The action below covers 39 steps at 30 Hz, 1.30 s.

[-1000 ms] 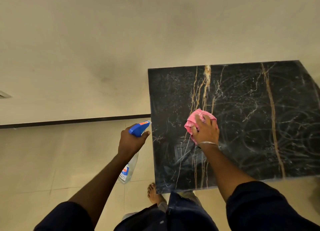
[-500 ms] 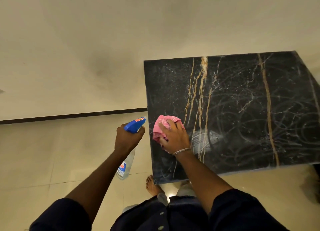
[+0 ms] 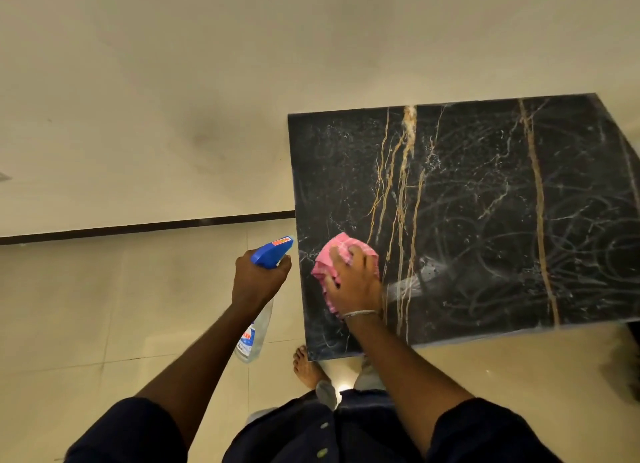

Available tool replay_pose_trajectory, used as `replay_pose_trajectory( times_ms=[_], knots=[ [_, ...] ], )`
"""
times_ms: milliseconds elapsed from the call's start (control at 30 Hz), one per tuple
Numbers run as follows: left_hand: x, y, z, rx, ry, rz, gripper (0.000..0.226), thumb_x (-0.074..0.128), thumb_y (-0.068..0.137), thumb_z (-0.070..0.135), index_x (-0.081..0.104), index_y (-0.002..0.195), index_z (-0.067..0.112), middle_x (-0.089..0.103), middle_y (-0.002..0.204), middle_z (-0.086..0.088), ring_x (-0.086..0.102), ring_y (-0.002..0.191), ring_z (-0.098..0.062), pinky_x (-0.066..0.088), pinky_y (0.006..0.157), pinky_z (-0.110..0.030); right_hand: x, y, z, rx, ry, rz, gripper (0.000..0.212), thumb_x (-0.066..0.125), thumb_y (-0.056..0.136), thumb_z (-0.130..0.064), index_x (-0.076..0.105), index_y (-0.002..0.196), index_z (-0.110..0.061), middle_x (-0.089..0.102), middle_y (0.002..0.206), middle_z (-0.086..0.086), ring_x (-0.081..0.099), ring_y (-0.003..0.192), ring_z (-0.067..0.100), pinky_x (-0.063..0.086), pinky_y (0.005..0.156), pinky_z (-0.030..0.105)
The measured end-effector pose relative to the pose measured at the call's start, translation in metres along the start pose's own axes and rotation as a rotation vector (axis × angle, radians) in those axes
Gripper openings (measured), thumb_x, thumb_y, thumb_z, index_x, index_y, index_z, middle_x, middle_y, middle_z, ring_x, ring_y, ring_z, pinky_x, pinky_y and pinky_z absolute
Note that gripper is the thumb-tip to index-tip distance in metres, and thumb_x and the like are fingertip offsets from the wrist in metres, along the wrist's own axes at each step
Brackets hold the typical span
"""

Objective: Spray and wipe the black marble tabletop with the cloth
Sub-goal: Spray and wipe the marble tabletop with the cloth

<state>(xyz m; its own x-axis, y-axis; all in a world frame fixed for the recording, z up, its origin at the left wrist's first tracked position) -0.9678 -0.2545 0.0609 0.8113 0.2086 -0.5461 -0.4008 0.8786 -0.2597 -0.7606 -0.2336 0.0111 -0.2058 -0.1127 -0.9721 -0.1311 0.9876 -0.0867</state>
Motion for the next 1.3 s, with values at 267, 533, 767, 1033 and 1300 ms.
replay_pose_trajectory(
  times_ms=[267, 533, 767, 1033, 1300],
  knots=[
    [0.008, -0.006, 0.004, 0.018, 0.012, -0.017, 0.017, 0.071, 0.084, 0.017, 0.055, 0.080, 0.011, 0.048, 0.057, 0.000, 0.047, 0.052, -0.012, 0.042, 0.058, -0.019, -0.001, -0.007, 0.022, -0.168, -0.043, -0.045, 0.056, 0.049, 0.088, -0.058, 0.050, 0.137, -0.031, 0.048, 0.137, 0.010, 0.047, 0.121, 0.031, 0.057, 0.074, 0.040],
    [0.011, -0.018, -0.003, 0.035, 0.024, -0.016, 0.017, 0.070, 0.085, 0.018, 0.055, 0.081, 0.011, 0.047, 0.057, 0.002, 0.047, 0.052, -0.013, 0.042, 0.058, -0.017, -0.023, -0.019, 0.107, 0.260, -0.006, 0.044, 0.057, 0.055, 0.088, -0.049, 0.048, 0.140, -0.029, 0.042, 0.136, 0.012, 0.040, 0.122, 0.034, 0.056, 0.077, 0.051],
    [0.007, -0.029, -0.017, 0.001, 0.021, 0.006, 0.018, 0.071, 0.083, 0.017, 0.056, 0.076, 0.010, 0.046, 0.054, 0.000, 0.045, 0.049, -0.013, 0.042, 0.057, -0.022, 0.008, -0.050, -0.012, -0.022, -0.031, 0.061, 0.058, 0.055, 0.087, -0.057, 0.050, 0.134, -0.025, 0.053, 0.131, 0.017, 0.053, 0.115, 0.037, 0.054, 0.084, 0.044],
    [0.009, -0.032, -0.023, -0.004, 0.024, 0.020, 0.020, 0.070, 0.083, 0.015, 0.054, 0.071, 0.012, 0.046, 0.053, -0.002, 0.043, 0.048, -0.014, 0.041, 0.055, -0.022, 0.012, -0.081, -0.030, -0.338, -0.091, 0.041, 0.066, 0.064, 0.079, -0.061, 0.053, 0.136, -0.031, 0.054, 0.129, 0.010, 0.054, 0.114, 0.032, 0.060, 0.076, 0.040],
    [0.016, -0.038, -0.023, -0.011, 0.021, 0.005, 0.015, 0.070, 0.085, 0.015, 0.057, 0.084, 0.009, 0.048, 0.058, -0.001, 0.048, 0.054, -0.014, 0.043, 0.059, -0.019, -0.008, -0.082, 0.058, 0.088, -0.019, 0.092, 0.057, 0.039, 0.090, -0.059, 0.055, 0.134, -0.025, 0.048, 0.128, 0.015, 0.047, 0.116, 0.035, 0.057, 0.077, 0.046]
  ],
)
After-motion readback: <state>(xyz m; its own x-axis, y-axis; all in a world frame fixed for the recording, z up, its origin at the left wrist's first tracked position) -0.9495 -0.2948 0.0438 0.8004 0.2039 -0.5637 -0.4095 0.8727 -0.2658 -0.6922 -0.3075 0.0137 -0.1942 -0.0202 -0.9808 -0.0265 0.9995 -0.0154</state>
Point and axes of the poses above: each hand's wrist, its own y-axis towards the middle knuckle, its own x-axis out of the palm, z = x × y, the point moved 9 cm from there along y, towards the middle knuckle
